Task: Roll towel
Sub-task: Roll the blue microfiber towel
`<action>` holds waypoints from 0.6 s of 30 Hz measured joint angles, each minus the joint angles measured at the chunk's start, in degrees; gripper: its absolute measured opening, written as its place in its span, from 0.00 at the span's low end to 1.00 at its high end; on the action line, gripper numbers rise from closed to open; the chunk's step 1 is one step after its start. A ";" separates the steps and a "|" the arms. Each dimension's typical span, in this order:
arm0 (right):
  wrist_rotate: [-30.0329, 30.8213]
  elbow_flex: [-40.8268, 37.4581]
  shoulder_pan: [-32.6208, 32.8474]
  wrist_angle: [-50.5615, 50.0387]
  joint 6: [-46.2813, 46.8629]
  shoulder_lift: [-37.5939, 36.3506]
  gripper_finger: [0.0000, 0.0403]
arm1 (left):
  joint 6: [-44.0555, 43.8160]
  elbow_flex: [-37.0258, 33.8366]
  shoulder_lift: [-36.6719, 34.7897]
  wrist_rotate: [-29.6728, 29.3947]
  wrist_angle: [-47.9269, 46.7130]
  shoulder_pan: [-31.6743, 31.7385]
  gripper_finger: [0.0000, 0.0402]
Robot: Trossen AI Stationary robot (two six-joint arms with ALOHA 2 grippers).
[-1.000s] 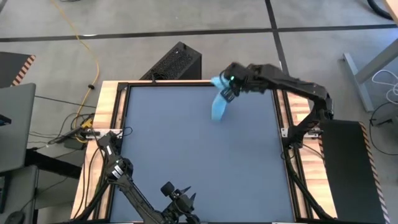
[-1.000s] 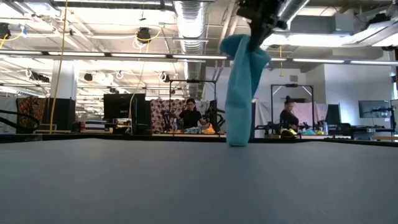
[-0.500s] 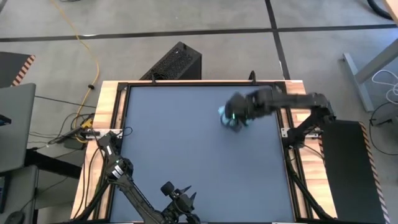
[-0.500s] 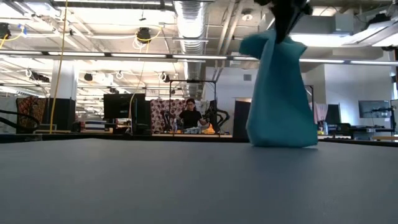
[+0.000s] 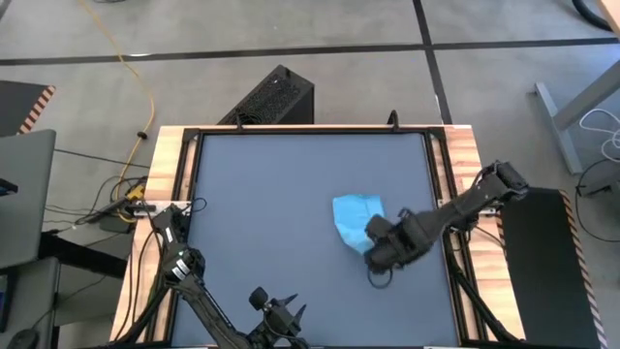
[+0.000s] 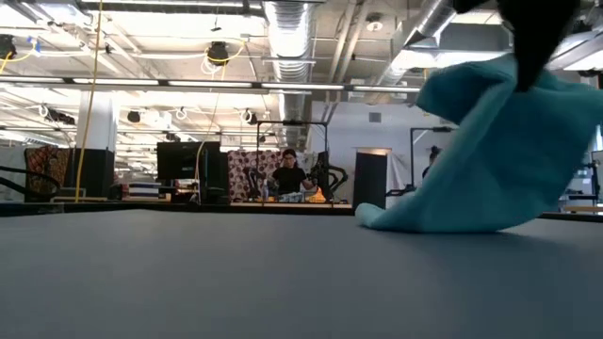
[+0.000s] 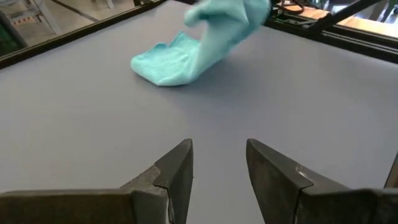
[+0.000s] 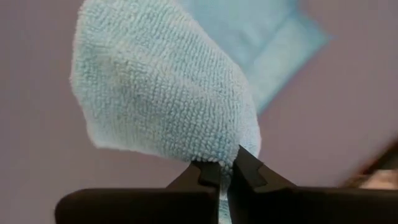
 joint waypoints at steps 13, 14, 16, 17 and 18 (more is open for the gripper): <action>-0.14 -14.95 12.00 32.83 9.23 -0.02 0.32 | 1.44 0.00 0.02 0.71 1.11 0.04 0.35; -0.13 -15.79 12.60 33.80 10.10 -0.02 0.34 | 1.40 0.00 0.02 0.84 1.11 0.04 0.35; -0.11 -17.24 13.69 34.85 12.00 -0.02 0.39 | 1.38 0.00 0.02 0.86 1.15 0.04 0.35; -0.11 -17.69 14.32 34.79 13.22 -0.02 0.41 | 1.38 0.00 0.02 0.86 1.15 0.04 0.35; -0.11 -17.93 14.97 34.51 14.31 -0.02 0.43 | 1.38 0.00 0.02 0.86 1.15 0.04 0.35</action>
